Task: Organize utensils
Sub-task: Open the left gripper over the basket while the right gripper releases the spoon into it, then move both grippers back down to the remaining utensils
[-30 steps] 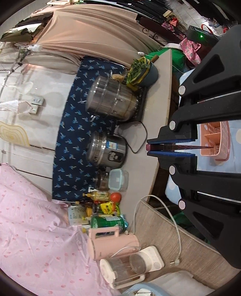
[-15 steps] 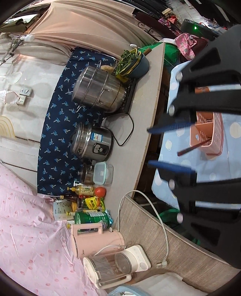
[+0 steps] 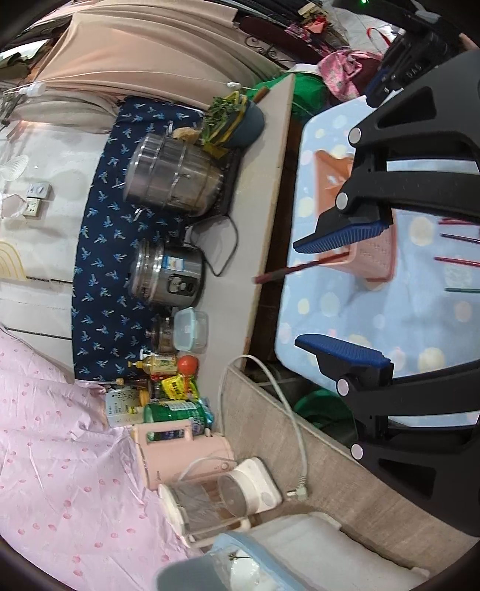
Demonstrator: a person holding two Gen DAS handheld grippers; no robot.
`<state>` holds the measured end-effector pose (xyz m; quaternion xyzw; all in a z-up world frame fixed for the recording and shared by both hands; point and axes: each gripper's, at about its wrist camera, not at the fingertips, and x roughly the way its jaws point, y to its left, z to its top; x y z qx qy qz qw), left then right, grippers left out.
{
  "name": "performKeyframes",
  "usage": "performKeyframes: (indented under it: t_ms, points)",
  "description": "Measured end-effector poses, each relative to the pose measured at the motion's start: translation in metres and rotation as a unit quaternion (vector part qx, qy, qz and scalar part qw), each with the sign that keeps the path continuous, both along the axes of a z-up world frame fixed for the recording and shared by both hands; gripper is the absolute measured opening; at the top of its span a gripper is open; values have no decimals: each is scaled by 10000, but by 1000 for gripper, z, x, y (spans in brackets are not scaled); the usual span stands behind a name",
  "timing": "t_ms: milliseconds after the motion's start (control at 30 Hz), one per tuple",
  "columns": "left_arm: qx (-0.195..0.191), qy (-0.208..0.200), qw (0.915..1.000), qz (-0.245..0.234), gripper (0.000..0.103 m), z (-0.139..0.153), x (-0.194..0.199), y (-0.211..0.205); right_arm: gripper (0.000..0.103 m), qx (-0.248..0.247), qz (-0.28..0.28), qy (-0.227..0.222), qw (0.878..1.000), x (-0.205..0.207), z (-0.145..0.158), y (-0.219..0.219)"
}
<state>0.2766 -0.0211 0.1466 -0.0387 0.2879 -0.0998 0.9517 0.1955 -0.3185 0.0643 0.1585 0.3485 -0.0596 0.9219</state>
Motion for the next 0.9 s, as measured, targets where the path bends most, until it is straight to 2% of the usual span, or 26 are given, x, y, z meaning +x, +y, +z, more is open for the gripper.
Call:
performKeyframes:
  t_ms: [267, 500, 900]
  points:
    - [149, 584, 9981, -156, 44, -56, -57, 9, 23, 121, 86, 401, 9991, -75, -35, 17]
    - [277, 1100, 9932, -262, 43, -103, -97, 11, 23, -129, 253, 798, 9964, -127, -71, 42]
    - [423, 1769, 9830, -235, 44, -164, -143, 25, 23, 24, 432, 1297, 9906, -172, -118, 66]
